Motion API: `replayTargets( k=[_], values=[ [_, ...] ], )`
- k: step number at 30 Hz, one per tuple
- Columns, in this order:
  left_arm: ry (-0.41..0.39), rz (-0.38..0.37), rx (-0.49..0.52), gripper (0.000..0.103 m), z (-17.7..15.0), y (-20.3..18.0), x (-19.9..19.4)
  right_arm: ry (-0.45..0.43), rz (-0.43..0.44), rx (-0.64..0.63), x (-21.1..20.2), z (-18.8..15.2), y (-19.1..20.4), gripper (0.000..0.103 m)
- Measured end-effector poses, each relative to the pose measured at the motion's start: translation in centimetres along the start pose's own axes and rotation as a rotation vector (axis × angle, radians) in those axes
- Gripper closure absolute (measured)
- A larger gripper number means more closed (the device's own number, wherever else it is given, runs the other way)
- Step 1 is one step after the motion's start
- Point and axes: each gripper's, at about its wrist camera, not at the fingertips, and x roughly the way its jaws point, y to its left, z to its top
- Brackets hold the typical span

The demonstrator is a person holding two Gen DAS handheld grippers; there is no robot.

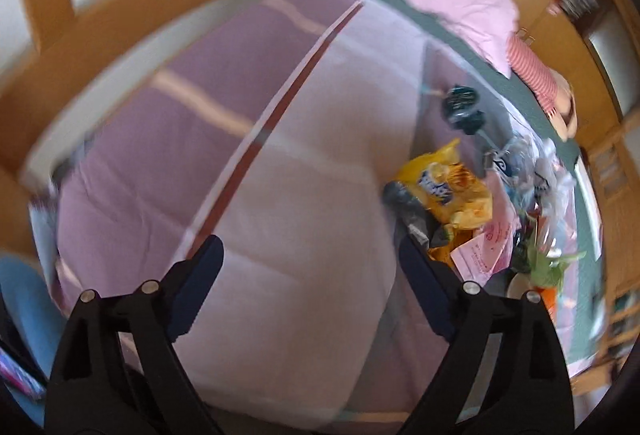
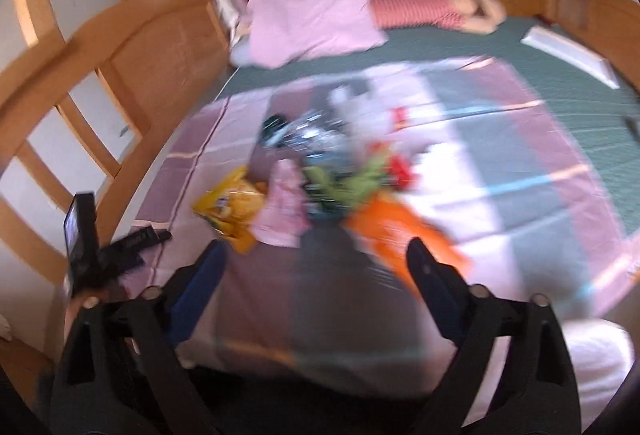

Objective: Collect trash
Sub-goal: 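Grasp the pink plastic bag with the right tool while the left tool grasps the yellow chip bag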

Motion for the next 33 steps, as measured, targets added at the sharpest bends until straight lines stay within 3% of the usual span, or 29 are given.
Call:
replayTargets(
  k=[2, 5, 8, 12, 16, 25, 29, 31, 33],
  values=[
    [0.01, -0.05, -0.059, 0.013, 0.3, 0.9, -0.1, 0.056, -0.024, 0.037, 6.1, 1.6, 2.8, 0.022],
    [-0.046, -0.009, -0.098, 0.01, 0.5, 1.8, -1.2, 0.113, -0.143, 0.101, 13.2, 3.2, 4.6, 0.022],
    [-0.058, -0.023, -0.133, 0.01, 0.9, 2.4, -1.6, 0.171, -0.268, 0.174, 18.5, 3.5, 4.6, 0.022],
    [-0.056, -0.033, -0.159, 0.009, 1.2, 2.6, -1.9, 0.249, -0.271, 0.162, 21.6, 3.0, 4.4, 0.051],
    [-0.038, -0.053, -0.174, 0.009, 0.8, 2.6, -2.1, 0.286, -0.198, 0.138, 21.3, 2.0, 5.1, 0.072],
    [-0.046, -0.035, -0.233, 0.007, 0.5, 4.7, -2.7, 0.388, 0.077, -0.014, 17.0, -2.8, 9.0, 0.076],
    [-0.028, -0.03, -0.3, 0.007, 1.3, 6.5, -2.6, 0.334, 0.071, -0.026, 14.4, -2.9, 8.0, 0.076],
    [-0.029, -0.022, -0.309, 0.006, 2.1, 6.6, -2.4, 0.285, 0.006, 0.022, 13.6, -2.3, 6.3, 0.076],
    [-0.035, 0.001, -0.251, 0.004, 3.3, 5.5, -2.0, 0.246, -0.051, 0.085, 13.0, -1.8, 4.2, 0.076]
  ],
)
